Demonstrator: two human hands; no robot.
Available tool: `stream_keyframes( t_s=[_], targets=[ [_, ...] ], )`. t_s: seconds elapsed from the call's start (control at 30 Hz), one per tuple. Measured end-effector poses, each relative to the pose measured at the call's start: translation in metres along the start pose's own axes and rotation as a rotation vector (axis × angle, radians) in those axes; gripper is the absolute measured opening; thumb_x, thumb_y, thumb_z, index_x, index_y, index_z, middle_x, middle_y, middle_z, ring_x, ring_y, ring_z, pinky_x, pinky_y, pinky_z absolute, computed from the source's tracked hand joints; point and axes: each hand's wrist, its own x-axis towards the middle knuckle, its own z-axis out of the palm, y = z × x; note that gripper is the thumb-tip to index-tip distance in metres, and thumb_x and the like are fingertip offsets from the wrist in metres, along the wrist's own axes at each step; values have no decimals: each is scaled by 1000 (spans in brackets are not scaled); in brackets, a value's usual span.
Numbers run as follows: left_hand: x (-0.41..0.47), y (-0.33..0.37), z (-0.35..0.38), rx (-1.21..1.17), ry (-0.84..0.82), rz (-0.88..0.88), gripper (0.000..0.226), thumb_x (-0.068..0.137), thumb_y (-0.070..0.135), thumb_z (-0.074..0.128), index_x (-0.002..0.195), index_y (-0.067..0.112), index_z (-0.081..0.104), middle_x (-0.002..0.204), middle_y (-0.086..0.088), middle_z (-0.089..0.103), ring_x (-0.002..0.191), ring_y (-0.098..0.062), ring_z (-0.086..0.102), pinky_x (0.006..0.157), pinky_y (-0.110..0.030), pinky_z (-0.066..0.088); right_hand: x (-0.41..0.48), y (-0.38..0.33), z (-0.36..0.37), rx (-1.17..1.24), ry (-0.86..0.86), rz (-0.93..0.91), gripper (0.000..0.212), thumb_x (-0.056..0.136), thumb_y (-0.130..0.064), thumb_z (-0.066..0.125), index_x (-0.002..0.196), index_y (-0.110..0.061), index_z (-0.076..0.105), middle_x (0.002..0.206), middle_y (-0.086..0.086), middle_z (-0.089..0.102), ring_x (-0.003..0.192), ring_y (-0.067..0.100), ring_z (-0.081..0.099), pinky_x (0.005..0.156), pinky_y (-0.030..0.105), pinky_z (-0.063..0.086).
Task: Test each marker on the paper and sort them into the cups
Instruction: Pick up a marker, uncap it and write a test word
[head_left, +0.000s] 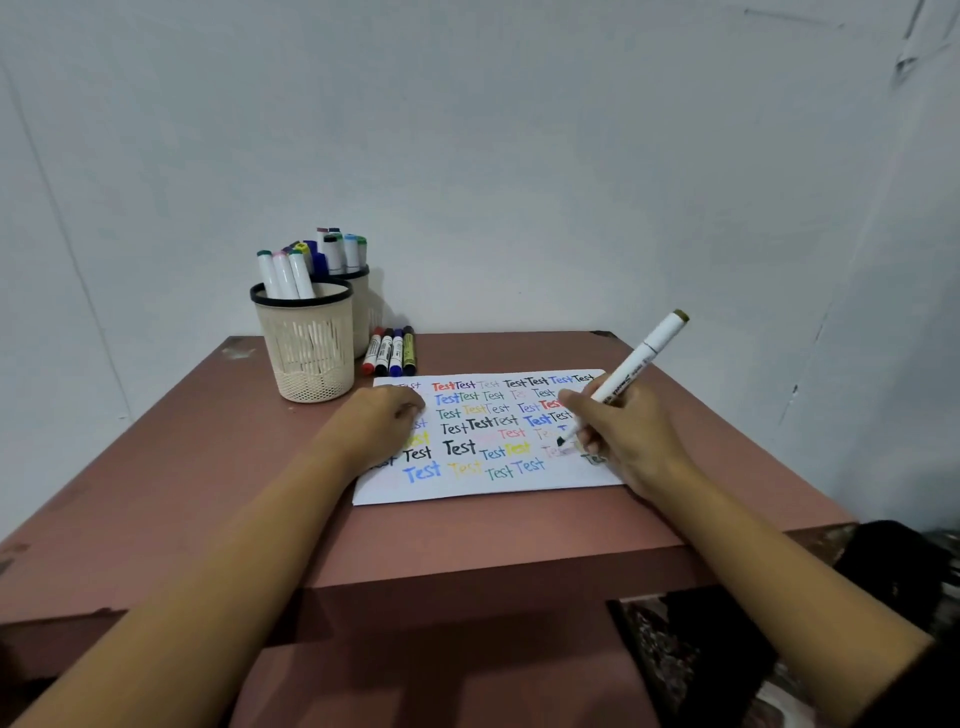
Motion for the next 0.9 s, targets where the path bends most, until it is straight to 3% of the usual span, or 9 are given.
stream_keyframes(
  t_s=[0.23, 0.57, 0.73, 0.9],
  targets=[
    [0, -2, 0, 3, -13, 1, 29, 94, 13, 43, 113, 14, 65, 119, -4, 64, 109, -21, 57, 86, -25, 41, -12, 6, 7, -258, 67, -39, 23, 81, -2, 61, 66, -11, 45, 36, -5, 50, 32, 7, 44, 37, 18, 37],
    [2, -3, 2, 2, -26, -7, 30, 94, 14, 42, 115, 15, 64, 120, -4, 63, 109, -21, 56, 88, -27, 42, -16, 5, 10, -272, 46, -67, 24, 81, -4, 65, 65, -12, 49, 44, -4, 55, 38, 11, 51, 42, 22, 44],
    [2, -3, 3, -7, -15, -10, 29, 94, 14, 42, 114, 14, 64, 119, -3, 64, 108, -20, 57, 86, -25, 41, -16, 7, 9, -326, 126, -80, 20, 79, -6, 64, 67, -12, 49, 55, 6, 55, 41, 12, 51, 41, 21, 41],
    [2, -4, 3, -16, -12, -12, 29, 94, 13, 43, 113, 14, 65, 119, -3, 64, 109, -20, 57, 87, -25, 40, -16, 7, 9, -307, 126, -74, 21, 80, -6, 64, 66, -13, 50, 50, 1, 54, 38, 9, 51, 39, 20, 40]
  ],
)
